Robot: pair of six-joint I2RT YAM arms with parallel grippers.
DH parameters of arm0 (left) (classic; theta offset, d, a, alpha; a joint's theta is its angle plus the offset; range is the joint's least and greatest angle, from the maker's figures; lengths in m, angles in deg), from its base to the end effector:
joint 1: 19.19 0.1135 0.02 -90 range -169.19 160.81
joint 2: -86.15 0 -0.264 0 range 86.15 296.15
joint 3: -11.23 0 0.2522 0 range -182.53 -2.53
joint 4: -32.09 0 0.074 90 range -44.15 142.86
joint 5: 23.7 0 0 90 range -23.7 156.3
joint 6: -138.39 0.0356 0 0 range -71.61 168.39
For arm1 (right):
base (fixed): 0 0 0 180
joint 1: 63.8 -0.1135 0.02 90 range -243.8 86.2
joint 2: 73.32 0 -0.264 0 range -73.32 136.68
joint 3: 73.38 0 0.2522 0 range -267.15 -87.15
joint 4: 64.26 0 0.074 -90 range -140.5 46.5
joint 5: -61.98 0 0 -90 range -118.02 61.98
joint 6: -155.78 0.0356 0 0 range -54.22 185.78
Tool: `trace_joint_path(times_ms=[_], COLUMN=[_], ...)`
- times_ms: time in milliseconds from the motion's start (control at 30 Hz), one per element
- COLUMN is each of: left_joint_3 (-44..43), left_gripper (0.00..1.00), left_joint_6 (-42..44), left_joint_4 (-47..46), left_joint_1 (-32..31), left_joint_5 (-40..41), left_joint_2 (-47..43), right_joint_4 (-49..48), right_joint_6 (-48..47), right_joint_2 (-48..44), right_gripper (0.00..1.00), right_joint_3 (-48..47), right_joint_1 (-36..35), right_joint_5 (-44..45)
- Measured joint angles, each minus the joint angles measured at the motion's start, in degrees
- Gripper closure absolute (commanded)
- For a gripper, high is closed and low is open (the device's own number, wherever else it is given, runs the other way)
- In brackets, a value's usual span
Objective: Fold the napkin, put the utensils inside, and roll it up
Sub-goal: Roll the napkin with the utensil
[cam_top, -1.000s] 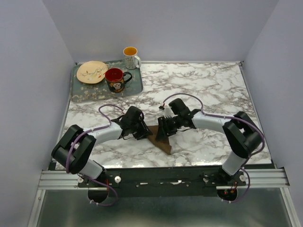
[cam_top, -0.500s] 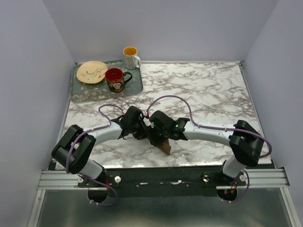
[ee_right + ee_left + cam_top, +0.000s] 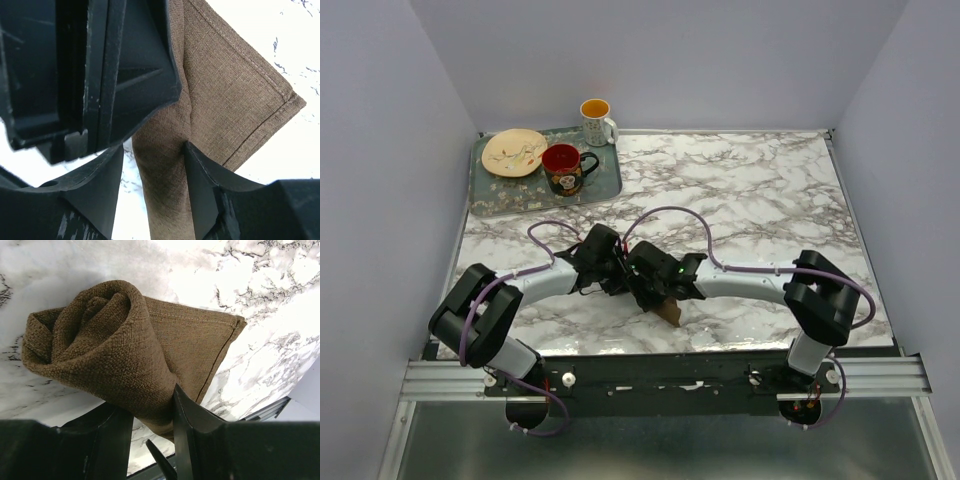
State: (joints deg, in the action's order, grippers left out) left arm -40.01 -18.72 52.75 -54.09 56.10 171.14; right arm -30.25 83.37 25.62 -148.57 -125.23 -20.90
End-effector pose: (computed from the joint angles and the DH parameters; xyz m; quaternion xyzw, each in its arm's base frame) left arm 0.2179 -0.1597 0.1477 -0.2370 0.9187 -0.2898 0.1258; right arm 0.1713 0.3054 0.1803 -0.3419 0.8959 0.1303 0.2517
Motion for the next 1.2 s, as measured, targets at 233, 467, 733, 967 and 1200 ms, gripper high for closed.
trace_joint_path(times_ms=[233, 467, 733, 967, 1200], left_joint_3=[0.0, 0.9, 4.8, 4.4, 4.4], left_gripper=[0.59, 0.35, 0.24, 0.23, 0.22], left_joint_6=[-0.3, -1.4, -1.9, 0.7, 1.0], left_joint_4=[-0.1, -1.3, -1.1, 2.7, 3.2], left_joint_1=[0.1, 0.8, 4.7, 5.2, 5.1], left_joint_5=[-0.2, -0.9, -1.1, -0.4, -0.4], left_joint_2=[0.2, -0.1, -6.6, -11.0, -11.1], right_joint_4=[-1.2, -2.1, -4.2, -12.0, -21.5], right_joint_6=[-0.3, 0.5, 1.7, 4.0, 8.3], right_joint_2=[2.0, 3.1, 2.2, 0.2, 6.1], right_gripper=[0.42, 0.77, 0.88, 0.87, 0.87], right_joint_3=[0.0, 0.0, 1.2, 6.4, 8.8], right_joint_1=[-1.9, -3.2, -1.8, 8.6, 21.4], right_joint_5=[4.3, 9.9, 7.6, -13.7, -42.2])
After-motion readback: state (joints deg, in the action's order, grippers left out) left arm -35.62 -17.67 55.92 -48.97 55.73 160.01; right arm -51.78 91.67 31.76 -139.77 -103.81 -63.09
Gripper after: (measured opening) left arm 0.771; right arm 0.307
